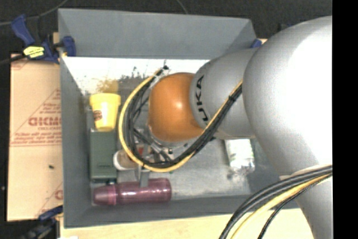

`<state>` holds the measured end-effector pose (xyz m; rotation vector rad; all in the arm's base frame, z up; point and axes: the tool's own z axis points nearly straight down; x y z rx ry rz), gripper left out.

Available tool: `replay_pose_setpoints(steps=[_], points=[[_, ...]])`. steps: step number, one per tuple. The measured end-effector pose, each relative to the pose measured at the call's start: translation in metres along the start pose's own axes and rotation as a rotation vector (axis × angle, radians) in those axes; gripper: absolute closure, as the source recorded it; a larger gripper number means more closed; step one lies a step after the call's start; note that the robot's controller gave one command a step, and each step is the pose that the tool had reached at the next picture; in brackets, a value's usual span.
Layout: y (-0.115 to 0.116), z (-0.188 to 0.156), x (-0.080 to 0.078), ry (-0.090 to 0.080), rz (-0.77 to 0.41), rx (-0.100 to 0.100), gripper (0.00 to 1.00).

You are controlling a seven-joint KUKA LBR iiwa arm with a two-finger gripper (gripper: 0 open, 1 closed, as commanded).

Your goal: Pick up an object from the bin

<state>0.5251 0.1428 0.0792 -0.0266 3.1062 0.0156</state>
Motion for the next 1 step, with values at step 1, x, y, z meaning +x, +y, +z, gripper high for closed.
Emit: replay_pose_setpoints(steps=[1], points=[[0.0043,-0.1258,-0.0025,0.001,0.002,-0.001,1.00]])
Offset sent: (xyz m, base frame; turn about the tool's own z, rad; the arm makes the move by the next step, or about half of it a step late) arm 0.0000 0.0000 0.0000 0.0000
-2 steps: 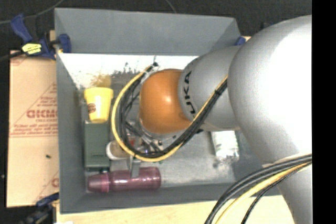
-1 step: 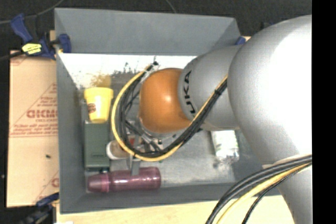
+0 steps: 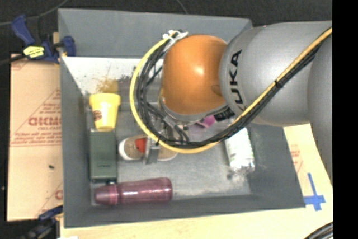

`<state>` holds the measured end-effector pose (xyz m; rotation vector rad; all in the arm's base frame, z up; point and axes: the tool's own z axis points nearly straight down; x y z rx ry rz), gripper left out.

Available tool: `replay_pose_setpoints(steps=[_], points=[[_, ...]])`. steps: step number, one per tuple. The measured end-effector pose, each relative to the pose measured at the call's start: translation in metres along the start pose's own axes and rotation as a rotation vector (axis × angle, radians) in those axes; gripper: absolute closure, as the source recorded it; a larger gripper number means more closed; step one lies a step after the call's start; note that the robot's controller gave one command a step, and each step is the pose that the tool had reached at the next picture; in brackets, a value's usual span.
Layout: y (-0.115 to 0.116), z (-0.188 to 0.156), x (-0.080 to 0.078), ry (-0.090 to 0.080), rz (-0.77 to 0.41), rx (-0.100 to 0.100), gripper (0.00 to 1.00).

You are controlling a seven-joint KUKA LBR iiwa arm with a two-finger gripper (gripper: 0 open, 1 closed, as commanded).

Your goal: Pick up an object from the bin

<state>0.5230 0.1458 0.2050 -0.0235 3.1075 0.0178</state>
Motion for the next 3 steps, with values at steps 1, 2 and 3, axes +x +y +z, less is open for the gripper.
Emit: replay_pose_setpoints(steps=[1,2,3], points=[[0.000,0.003,0.002,0.006,0.002,0.001,1.00],[-0.010,0.030,0.007,0.000,-0.018,-0.001,1.00],[-0.010,0.030,0.007,0.000,-0.016,-0.001,1.00]])
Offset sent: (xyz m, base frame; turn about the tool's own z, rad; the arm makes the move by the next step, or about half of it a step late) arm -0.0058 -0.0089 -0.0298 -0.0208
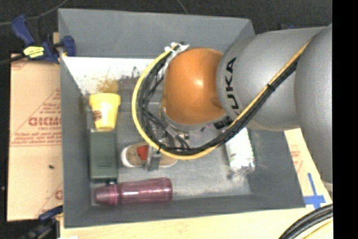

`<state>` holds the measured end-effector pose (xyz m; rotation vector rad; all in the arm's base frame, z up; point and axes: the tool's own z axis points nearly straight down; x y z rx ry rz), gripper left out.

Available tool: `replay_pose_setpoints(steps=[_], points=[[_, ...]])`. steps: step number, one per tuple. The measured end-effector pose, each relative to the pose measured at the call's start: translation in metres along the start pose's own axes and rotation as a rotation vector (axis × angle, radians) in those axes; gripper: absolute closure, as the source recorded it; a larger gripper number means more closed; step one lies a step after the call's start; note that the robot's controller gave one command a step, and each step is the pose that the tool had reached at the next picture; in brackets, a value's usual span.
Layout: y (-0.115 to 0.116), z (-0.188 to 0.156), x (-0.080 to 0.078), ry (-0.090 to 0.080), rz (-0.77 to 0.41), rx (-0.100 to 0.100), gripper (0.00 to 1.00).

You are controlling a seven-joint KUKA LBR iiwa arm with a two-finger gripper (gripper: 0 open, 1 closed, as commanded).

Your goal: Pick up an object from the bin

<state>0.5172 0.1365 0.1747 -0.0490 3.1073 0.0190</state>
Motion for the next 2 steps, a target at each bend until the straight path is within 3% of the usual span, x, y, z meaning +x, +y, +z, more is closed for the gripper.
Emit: replay_pose_setpoints(steps=[1,2], points=[[0.005,-0.082,-0.003,0.002,-0.031,0.002,1.00],[-0.004,-0.032,0.000,-0.007,-0.021,-0.002,1.00]])
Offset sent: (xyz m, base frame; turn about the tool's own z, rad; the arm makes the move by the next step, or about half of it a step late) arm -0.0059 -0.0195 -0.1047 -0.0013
